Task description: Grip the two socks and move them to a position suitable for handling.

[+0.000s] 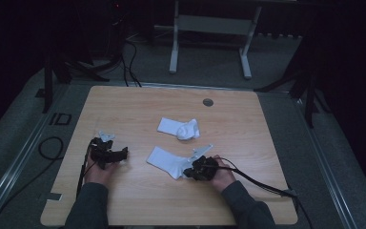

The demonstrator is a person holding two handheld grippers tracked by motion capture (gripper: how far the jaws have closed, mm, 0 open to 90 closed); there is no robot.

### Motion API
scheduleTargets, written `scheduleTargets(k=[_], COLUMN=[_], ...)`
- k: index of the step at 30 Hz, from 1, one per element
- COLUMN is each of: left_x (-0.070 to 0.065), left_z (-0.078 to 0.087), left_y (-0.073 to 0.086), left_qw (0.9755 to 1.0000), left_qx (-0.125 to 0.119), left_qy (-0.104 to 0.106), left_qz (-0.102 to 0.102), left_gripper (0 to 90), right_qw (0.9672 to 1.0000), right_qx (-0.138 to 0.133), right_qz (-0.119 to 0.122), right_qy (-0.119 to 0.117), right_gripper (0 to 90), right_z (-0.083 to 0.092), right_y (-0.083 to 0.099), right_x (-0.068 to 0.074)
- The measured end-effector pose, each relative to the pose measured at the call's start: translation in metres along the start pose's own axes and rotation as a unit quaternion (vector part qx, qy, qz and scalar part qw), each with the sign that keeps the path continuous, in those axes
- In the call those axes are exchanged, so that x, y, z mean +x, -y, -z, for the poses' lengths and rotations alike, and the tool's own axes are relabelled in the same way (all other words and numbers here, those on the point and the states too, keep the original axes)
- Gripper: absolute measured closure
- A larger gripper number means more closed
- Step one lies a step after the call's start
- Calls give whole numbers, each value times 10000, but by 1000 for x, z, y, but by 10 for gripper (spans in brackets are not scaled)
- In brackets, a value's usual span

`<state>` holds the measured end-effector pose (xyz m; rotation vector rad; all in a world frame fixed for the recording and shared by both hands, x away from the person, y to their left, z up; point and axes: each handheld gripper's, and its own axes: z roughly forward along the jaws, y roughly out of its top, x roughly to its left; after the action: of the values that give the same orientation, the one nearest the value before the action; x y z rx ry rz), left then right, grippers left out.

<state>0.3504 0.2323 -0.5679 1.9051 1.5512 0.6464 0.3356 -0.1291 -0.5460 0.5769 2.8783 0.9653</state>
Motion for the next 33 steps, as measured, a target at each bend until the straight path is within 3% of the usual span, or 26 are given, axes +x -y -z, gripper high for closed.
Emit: scheduleTargets(k=[8,10,20,25,29,33], left_x=[0,0,0,0,0,0], left_z=[0,0,0,0,0,0], left_y=[0,0,0,0,0,0], left_qw=[10000,10000,10000,10000,10000,10000], left_qx=[-7,-5,-3,-15,-16,-16], left_qy=[3,3,3,4,3,1], left_qz=[0,-1,-2,14,13,3], left_gripper=[145,145,145,145,145,145], right_qw=[9991,9980,9939,9912,9874,9861], right_qx=[31,61,-194,-209,-212,-196], right_qz=[127,285,500,605,591,575], right_qy=[405,565,963,1158,1450,1545], right_gripper=[844,842,843,847,850,799], right_z=[16,22,40,41,36,28], right_y=[-7,-12,-40,-52,-64,-69], right_x=[-11,-14,-38,-45,-56,-60])
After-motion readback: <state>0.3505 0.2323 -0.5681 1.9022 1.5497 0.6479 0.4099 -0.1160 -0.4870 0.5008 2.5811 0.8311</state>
